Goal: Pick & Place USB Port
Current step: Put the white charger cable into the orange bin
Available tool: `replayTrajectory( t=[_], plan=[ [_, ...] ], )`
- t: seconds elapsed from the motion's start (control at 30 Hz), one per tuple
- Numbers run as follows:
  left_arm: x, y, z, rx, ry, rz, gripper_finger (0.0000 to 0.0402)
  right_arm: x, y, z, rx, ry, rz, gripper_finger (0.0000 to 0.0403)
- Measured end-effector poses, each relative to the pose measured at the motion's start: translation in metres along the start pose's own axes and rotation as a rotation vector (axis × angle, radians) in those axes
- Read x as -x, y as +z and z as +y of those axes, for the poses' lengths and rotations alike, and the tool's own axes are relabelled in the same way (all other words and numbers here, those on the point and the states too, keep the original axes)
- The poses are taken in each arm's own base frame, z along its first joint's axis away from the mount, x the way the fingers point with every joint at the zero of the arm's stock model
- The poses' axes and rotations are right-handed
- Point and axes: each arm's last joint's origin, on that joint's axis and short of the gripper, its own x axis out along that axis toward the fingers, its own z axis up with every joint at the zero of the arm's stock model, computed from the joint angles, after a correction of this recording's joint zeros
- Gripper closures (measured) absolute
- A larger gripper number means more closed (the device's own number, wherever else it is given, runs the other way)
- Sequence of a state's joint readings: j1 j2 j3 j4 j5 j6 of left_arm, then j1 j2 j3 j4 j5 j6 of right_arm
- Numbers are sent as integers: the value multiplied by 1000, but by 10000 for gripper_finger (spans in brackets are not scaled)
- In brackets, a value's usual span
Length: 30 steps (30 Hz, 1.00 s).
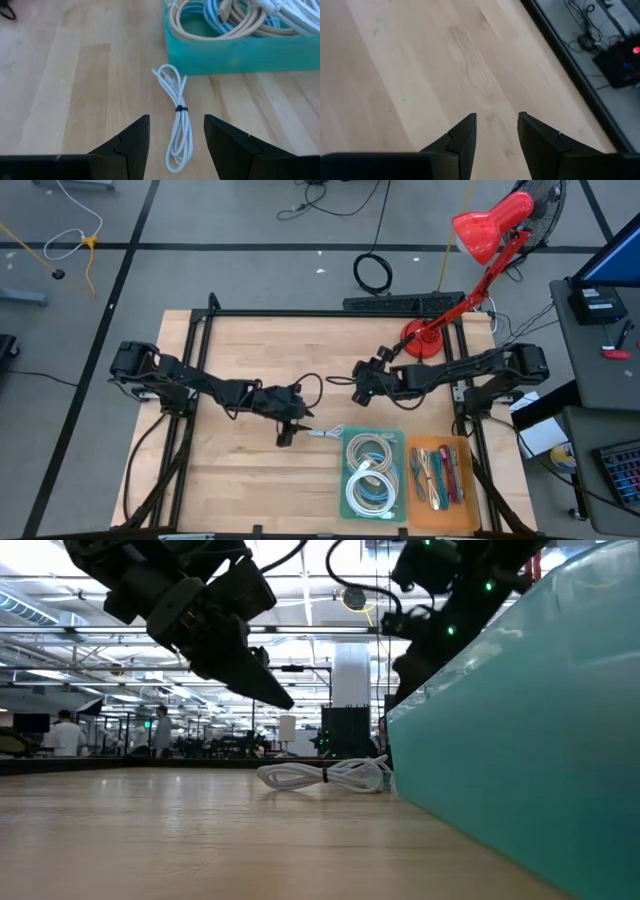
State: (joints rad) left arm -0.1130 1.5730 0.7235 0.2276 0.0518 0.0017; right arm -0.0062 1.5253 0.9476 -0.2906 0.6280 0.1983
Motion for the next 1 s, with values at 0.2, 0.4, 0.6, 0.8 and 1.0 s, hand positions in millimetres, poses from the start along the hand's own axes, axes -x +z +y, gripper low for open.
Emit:
replayTrajectory(
  t=[0.2, 0.4, 0.6, 0.8, 1.0],
  plan=[
    [-1, 8, -3, -10, -5, -22, 211, -8, -15, 0, -30, -11, 6, 271],
    [-34, 10, -9, -9, -66, 38, 211, -9, -16, 1, -53, -4, -23, 271],
    [-46, 14, -7, 1, -50, 134, 211, -10, -16, 1, -52, -4, -26, 271],
    [-48, -1, -5, 0, 14, 291, 211, -9, -16, 1, -49, -2, -22, 271],
    [-57, -12, -9, 20, 25, 333, 211, -9, -17, 1, -73, 1, -17, 271]
  ],
)
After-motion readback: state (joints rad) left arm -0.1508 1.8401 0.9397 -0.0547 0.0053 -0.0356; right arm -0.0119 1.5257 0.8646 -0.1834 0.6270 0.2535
